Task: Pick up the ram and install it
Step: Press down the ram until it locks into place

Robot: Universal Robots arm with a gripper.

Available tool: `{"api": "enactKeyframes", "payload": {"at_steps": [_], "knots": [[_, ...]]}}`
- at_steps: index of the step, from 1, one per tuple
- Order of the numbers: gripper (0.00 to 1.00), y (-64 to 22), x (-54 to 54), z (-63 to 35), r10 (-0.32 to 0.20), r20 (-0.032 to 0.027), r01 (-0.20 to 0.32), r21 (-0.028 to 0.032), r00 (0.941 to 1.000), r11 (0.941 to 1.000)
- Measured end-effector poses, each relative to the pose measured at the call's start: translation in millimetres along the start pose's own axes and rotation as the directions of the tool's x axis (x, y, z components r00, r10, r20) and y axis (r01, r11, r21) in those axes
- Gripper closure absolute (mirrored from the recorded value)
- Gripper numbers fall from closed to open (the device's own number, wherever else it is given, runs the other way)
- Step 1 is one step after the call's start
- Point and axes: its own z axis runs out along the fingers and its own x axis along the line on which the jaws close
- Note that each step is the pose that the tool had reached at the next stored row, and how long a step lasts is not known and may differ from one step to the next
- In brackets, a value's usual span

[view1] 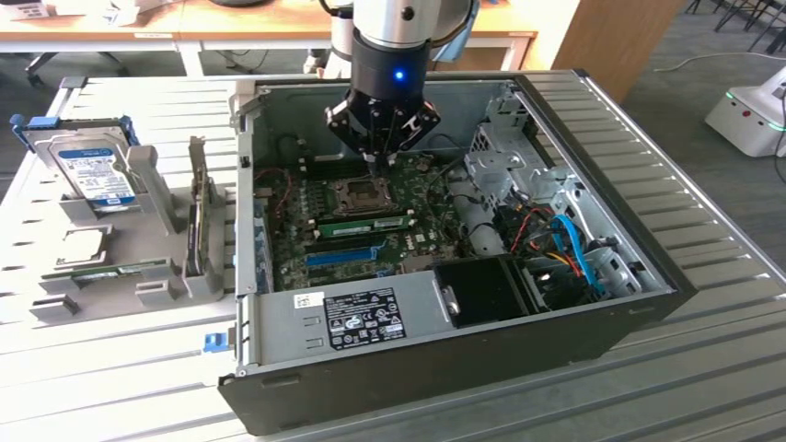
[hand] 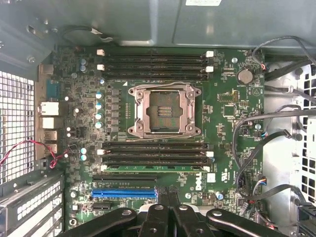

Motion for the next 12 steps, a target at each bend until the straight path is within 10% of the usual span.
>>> {"api": "enactKeyframes", "payload": {"at_steps": [12], "knots": [[0.9,0.0,0.0,-2.3,0.0,-0.0002,0.0,0.0003,1.0,1.0]]}}
